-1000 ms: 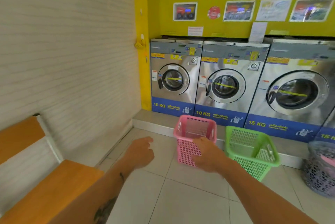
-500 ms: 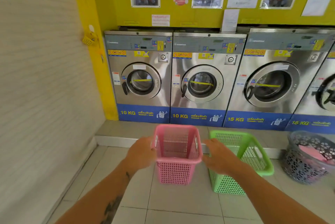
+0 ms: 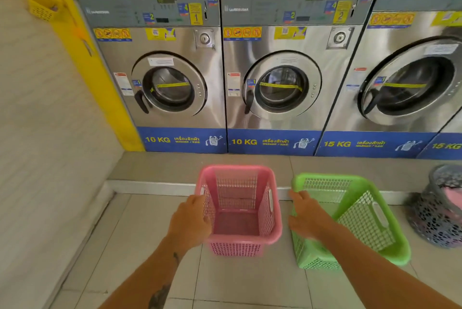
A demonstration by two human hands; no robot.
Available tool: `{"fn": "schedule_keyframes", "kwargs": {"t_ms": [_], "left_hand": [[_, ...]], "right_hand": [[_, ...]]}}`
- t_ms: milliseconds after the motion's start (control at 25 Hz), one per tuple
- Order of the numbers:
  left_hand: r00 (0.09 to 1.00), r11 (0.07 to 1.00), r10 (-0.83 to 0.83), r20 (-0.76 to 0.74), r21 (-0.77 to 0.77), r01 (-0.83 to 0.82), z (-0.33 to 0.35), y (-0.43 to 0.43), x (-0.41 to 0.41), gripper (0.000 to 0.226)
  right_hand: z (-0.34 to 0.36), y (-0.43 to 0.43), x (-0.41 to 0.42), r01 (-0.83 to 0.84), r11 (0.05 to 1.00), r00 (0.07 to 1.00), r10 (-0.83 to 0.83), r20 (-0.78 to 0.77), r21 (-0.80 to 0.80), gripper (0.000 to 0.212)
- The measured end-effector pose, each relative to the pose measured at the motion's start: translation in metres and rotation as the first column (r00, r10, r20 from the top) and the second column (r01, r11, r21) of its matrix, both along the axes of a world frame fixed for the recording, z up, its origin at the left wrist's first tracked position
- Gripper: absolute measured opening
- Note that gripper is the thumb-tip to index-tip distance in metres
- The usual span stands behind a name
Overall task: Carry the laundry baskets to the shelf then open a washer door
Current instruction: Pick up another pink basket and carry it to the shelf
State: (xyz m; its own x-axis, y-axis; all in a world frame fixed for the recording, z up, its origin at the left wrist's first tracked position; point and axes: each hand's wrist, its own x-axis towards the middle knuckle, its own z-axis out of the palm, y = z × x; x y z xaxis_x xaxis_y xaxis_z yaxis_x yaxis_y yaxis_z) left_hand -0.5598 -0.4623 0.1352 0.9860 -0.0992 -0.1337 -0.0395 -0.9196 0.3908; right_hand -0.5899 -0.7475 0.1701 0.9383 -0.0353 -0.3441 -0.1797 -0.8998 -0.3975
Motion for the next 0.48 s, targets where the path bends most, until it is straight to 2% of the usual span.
{"fn": "schedule_keyframes", "kwargs": {"t_ms": [200,480], "left_hand": [[1.0,0.993,0.015,-0.005,0.12,-0.014,-0.059,-0.004,0.085,0.058],[0.996,0.963,-0.06,-0.059,0.261,0.073,-0.212,0.012,0.215,0.074]], "right_hand": [[-0.048,-0.015,0.089,-0.049,0.997,0.998,0.046,-0.042,-0.052,0.057],[-0.21,-0.026,0.215,-0.015,0.995,0.991,0.002,-0.131,-0.103,0.075]]}}
